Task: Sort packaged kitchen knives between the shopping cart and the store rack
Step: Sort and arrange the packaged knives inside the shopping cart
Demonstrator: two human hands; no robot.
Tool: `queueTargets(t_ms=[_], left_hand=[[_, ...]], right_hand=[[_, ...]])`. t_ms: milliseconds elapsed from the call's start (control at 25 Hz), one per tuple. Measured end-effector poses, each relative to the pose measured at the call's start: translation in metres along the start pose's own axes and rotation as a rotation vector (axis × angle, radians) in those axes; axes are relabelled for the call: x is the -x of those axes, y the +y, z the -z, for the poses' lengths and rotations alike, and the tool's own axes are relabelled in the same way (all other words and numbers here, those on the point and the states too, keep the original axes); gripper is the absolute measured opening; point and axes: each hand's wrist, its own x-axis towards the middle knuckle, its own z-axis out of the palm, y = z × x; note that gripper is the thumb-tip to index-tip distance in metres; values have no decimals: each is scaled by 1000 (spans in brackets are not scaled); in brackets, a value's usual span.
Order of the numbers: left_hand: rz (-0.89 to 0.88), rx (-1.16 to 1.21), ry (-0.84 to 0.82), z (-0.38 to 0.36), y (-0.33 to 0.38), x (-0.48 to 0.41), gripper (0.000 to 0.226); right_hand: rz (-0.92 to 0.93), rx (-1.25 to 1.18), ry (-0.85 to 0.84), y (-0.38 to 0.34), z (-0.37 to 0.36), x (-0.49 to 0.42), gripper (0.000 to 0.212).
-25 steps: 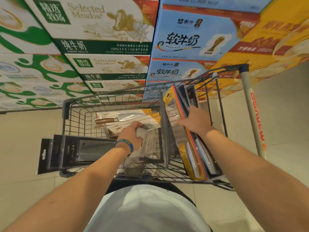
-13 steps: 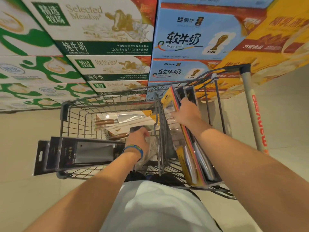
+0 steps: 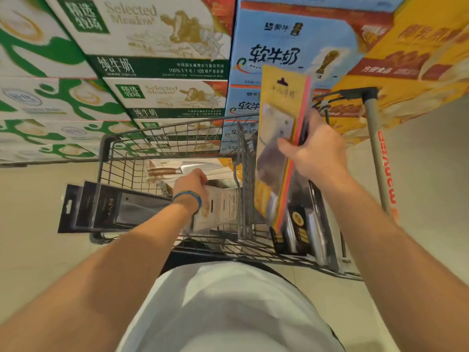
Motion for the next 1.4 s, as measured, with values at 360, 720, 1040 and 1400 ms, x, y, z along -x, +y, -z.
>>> queueTargets(t_ms=[360,720,1040,1400], left_hand=[[-72,-339,-182,42,-21,12,24],[-114,-51,-186,62,-68,16,29],[-68,274,-199,62,-102,21,30],[-41,454,-288,51,-97,28,17]], right_hand=[[86,-296,416,-52,50,36,26],[272,-842,603,-144,51,45,34],[89,-700,333,-183,-65,106,22],[-320,-526,-113,-106,-196,164,53]])
